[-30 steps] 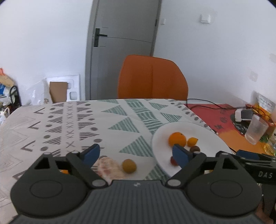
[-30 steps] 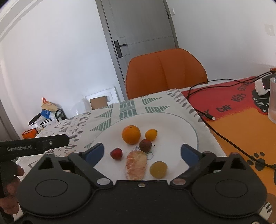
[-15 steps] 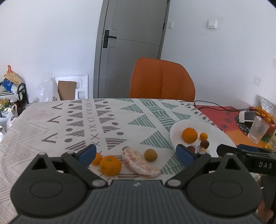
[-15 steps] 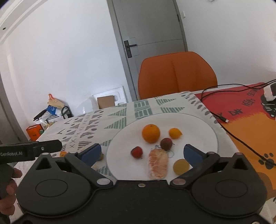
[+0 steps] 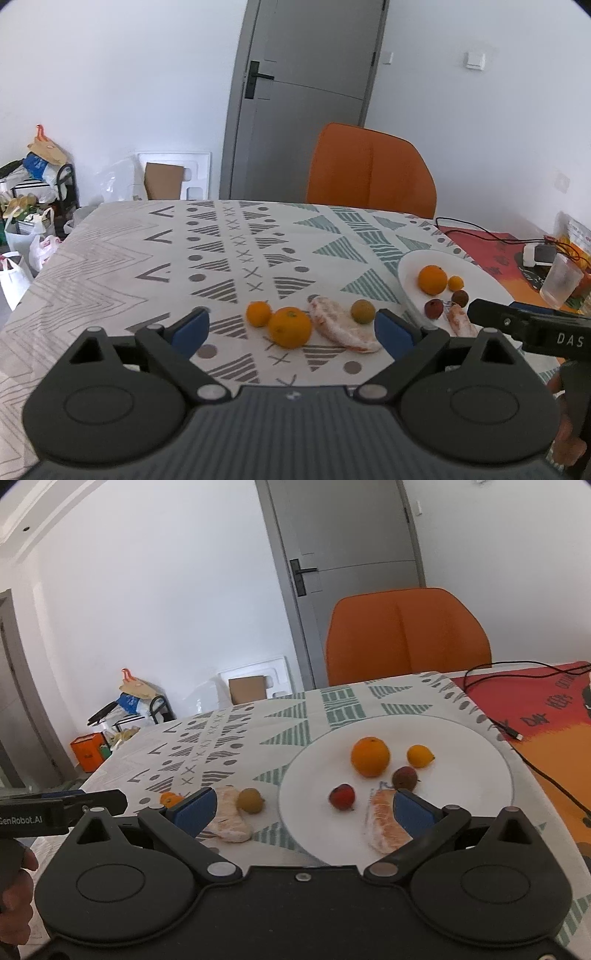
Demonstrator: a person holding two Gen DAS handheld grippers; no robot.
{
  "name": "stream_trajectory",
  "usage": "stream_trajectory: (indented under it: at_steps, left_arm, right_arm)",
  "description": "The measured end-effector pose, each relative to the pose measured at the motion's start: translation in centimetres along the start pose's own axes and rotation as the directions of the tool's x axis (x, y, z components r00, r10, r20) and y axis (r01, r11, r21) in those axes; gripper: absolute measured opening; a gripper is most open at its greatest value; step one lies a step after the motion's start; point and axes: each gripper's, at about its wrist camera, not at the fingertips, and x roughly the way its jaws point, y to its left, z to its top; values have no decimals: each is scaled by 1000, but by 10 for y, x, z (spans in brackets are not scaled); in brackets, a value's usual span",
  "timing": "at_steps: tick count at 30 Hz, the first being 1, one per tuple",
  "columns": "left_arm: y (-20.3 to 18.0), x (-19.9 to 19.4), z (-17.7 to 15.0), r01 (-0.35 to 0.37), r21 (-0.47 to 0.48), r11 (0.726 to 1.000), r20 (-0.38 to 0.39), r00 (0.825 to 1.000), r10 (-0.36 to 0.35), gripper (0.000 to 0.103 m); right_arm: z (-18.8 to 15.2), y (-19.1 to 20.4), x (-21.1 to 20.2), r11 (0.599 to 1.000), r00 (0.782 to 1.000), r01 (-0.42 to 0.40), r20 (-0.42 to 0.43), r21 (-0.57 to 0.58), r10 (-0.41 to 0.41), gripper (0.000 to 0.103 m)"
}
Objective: Organize fruits
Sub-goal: 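Move both open grippers back to the orange and yellow fruit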
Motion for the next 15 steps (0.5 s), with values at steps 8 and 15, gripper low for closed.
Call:
stream_trajectory:
  at_steps: [8,15]
  left_arm:
    - [14,-2,-3,-6,-6,1000,-17,1000,6,81]
    - [23,4,-9,0,-19,1000,-45,999,-1,69]
  right_arm:
    - [1,22,6,997,997,-64,-40,-50,63,103]
    - [3,33,16,993,994,-94,-57,-71,90,93]
